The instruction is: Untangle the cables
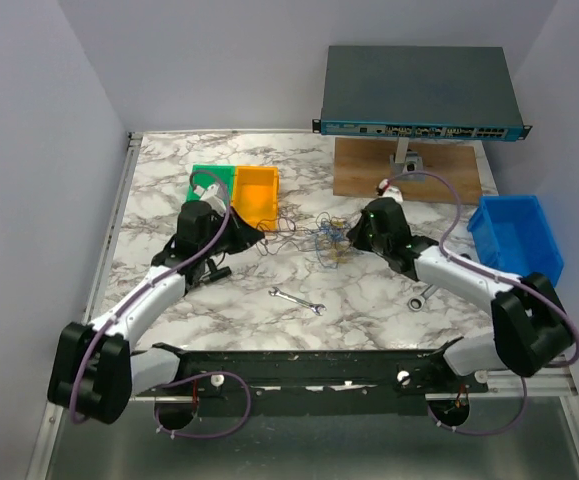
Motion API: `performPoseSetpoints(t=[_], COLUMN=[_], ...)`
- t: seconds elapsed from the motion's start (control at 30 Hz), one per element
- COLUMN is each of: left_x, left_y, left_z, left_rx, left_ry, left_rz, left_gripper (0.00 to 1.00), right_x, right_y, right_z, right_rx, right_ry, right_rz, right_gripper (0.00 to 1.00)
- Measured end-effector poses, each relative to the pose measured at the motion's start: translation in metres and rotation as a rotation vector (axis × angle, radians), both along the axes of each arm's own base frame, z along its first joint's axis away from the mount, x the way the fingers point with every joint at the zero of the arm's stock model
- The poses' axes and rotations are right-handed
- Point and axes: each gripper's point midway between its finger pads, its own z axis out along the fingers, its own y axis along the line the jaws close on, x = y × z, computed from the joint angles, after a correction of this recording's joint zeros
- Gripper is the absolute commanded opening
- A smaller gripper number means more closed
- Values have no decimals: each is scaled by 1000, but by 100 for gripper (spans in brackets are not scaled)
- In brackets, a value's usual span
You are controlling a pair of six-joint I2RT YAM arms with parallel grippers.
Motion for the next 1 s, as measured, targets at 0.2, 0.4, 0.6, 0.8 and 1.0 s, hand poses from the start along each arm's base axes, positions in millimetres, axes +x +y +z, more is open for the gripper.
performPoseSetpoints(t=[0.2, 0.4, 0.6, 0.8, 1.0], left_x=[-16, -13, -8, -2, -5], left_y=[30, 92, 96, 67, 39], left_z=[16, 2, 1, 4, 23], left_rx=[-103, -110, -91, -64, -31], left_ry=[-49, -47, -52, -42, -94], left_rz=[127, 418, 420, 279, 169], left_gripper=[0, 0, 0, 12, 18], right_x=[2, -30, -34, -25, -18], right_y=[-71, -185, -183, -154, -103], right_z=[41, 6, 1, 11, 52], right_rx=[216, 145, 114, 124, 143], right_ry=[-88, -40, -12, 2, -75], right_rz=[-325, -765, -715, -490, -193], right_gripper=[1, 1, 36, 78, 75])
